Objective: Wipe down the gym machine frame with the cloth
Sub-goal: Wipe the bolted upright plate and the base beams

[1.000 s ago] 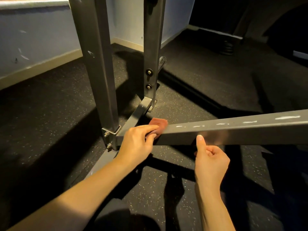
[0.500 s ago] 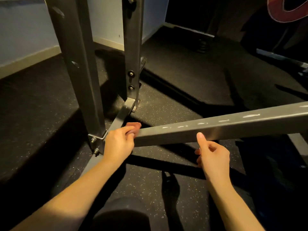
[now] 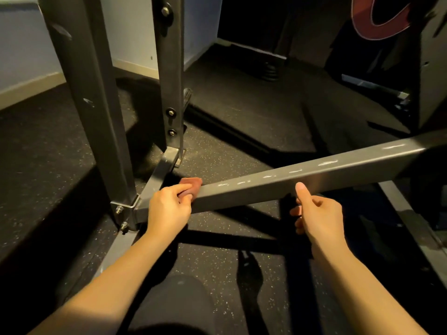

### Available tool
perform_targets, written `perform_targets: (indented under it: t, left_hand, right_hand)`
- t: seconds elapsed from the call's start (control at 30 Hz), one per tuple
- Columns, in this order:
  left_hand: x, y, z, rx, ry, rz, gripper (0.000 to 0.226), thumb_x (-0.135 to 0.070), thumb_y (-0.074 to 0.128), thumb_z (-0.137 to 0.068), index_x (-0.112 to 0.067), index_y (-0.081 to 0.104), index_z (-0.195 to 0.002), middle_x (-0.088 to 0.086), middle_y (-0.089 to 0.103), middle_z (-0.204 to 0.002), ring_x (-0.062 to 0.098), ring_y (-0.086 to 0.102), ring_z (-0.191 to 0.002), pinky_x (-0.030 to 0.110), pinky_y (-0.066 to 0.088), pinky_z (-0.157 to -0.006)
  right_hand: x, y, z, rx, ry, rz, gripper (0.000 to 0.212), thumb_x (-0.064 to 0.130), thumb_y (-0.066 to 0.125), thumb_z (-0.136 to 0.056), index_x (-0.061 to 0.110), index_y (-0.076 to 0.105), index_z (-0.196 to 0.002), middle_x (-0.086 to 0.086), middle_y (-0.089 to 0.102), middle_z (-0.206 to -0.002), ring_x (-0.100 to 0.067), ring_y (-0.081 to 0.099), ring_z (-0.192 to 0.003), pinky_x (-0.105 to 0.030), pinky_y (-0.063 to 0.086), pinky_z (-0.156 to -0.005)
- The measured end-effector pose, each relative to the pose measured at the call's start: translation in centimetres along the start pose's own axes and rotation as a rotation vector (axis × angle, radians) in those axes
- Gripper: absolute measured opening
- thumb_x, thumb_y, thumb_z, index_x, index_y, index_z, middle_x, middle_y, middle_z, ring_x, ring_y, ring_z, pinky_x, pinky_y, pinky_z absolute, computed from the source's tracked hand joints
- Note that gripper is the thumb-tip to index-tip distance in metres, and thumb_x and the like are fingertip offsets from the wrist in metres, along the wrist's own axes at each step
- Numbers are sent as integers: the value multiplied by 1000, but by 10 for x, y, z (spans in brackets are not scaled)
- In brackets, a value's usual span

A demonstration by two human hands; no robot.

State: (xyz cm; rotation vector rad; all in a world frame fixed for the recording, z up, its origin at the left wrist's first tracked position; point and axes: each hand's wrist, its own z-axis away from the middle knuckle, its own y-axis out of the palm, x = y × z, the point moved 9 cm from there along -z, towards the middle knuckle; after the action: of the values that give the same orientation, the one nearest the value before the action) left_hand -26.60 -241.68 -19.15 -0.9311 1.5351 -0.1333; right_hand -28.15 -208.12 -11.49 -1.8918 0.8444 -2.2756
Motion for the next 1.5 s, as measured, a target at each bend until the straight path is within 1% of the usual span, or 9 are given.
perform_targets:
  t: [0.3,0.5,0.73,0.8,0.93,1.1,1.2,1.37,1.5]
  left_hand:
    - [-101,29,18,2,298,148,30,-8,71,-90,-17,77,-118,-5,77,-112,9,69,-105,14,46,-95]
    - [-25,3,10,-34,74,9,27,-12,73,-89,-22,79,-114,-2,79,-100,17,72,-87,35,59,-84]
    - [-123,34,29,-1,386,211,32,-5,72,-89,-13,76,-119,-2,75,-118,6,68,-111,21,51,-101]
    - [-94,26,30,-5,371,135,35,-5,75,-87,-14,76,-121,-2,75,-118,8,69,-110,24,53,-101]
    - [-33,5,19,-47,125,46,31,-8,75,-88,-21,78,-116,-2,79,-103,16,73,-88,29,57,-82]
    - [-131,35,20,-20,374,175,29,-6,73,-86,-14,79,-113,-3,77,-111,9,70,-103,21,52,-95]
    - [-137,37,34,54,504,199,37,0,73,-86,-13,75,-121,-4,73,-121,4,65,-115,17,46,-105]
    - [-61,15,12,-18,221,58,32,-5,74,-88,-18,77,-117,-6,77,-109,15,73,-99,32,57,-91]
    - [-152,41,16,5,429,120,30,-6,73,-86,-15,79,-113,0,78,-111,17,72,-103,29,55,-93]
  right_hand:
    - [-4,-9,-7,-40,-22,-57,43,43,60,-100,6,72,-81,-11,71,-77,-16,59,-63,-36,55,-69]
    - [-1,-4,-11,-67,-7,-84,47,40,59,-101,-2,71,-83,-12,72,-78,-18,60,-62,-41,56,-75]
    - [3,-7,-15,-54,-59,44,47,45,59,-100,6,73,-76,-7,73,-72,-19,66,-65,-47,60,-85]
    - [5,-12,-19,-56,-102,136,51,51,59,-98,9,73,-74,-3,72,-68,-19,68,-64,-48,61,-82]
    - [5,-17,-25,-49,-137,209,51,56,60,-95,12,73,-71,-1,71,-63,-18,69,-60,-47,62,-77]
    - [5,-15,-25,-44,-129,216,49,55,60,-95,14,74,-72,3,72,-64,-14,69,-62,-45,61,-79]
    - [5,-17,-27,-36,-137,257,52,56,59,-95,13,73,-70,2,71,-63,-14,69,-62,-43,61,-76]
    - [12,-20,-27,-55,-168,401,58,62,54,-95,14,71,-66,0,68,-59,-16,66,-58,-32,54,-63]
    - [21,-32,-20,-173,-185,497,61,70,57,-88,16,64,-61,2,65,-58,-13,61,-53,-27,40,-52]
